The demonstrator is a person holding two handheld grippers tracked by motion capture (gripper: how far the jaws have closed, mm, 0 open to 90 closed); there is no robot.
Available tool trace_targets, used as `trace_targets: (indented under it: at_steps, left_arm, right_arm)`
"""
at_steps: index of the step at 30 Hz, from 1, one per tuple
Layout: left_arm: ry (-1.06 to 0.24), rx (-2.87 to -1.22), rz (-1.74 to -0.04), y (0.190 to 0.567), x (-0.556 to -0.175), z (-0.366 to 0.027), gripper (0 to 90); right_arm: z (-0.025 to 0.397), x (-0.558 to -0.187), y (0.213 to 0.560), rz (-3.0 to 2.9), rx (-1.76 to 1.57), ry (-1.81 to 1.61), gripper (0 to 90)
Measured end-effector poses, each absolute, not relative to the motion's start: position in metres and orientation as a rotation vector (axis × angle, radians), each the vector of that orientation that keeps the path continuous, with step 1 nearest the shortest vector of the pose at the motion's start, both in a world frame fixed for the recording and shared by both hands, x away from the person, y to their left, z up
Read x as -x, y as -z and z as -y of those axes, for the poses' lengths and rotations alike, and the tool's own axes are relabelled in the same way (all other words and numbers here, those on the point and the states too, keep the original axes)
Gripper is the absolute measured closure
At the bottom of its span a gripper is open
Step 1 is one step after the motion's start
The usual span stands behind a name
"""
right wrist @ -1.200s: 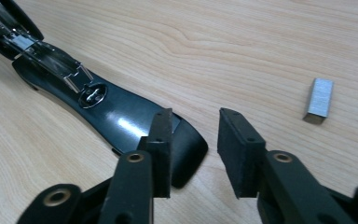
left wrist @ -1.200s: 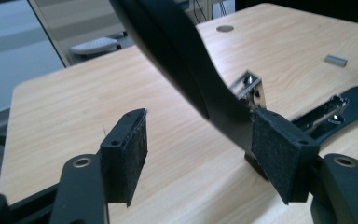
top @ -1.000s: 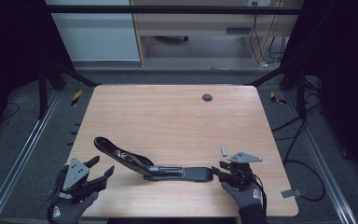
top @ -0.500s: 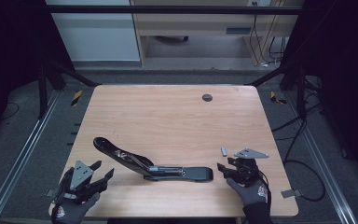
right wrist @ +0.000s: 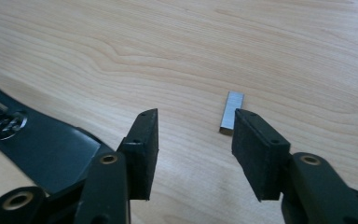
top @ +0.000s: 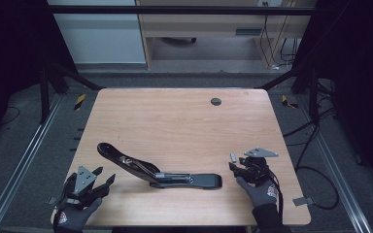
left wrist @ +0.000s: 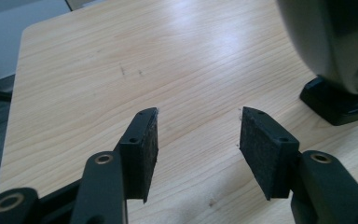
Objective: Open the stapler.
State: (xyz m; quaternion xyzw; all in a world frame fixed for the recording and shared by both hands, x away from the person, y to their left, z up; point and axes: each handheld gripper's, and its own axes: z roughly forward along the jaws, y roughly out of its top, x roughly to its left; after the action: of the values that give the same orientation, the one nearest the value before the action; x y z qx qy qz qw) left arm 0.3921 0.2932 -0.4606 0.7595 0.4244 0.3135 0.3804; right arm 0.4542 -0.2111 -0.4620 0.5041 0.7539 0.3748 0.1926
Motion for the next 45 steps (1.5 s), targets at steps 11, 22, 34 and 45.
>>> trace_targets:
  at_steps: [11,22,34,45]
  left_arm:
    - [-0.78,-1.944,-1.13,0.464,-0.395,-0.296,47.6]
    - [-0.757,-1.972,-1.13,0.465,-0.396,-0.294,48.0]
    - [-0.746,-1.98,-1.131,0.465,-0.396,-0.294,47.8]
    - [-0.745,-1.985,-1.131,0.465,-0.396,-0.294,47.9]
  right_arm:
    - [0.205,-0.479,0.467,-2.099,-1.426,-0.958,66.0]
    - [0.198,-0.501,0.475,-2.106,-1.464,-0.872,66.4]
    - [0.199,-0.512,0.484,-2.113,-1.492,-0.82,69.1]
    - [0.199,-0.514,0.487,-2.125,-1.502,-0.802,75.3]
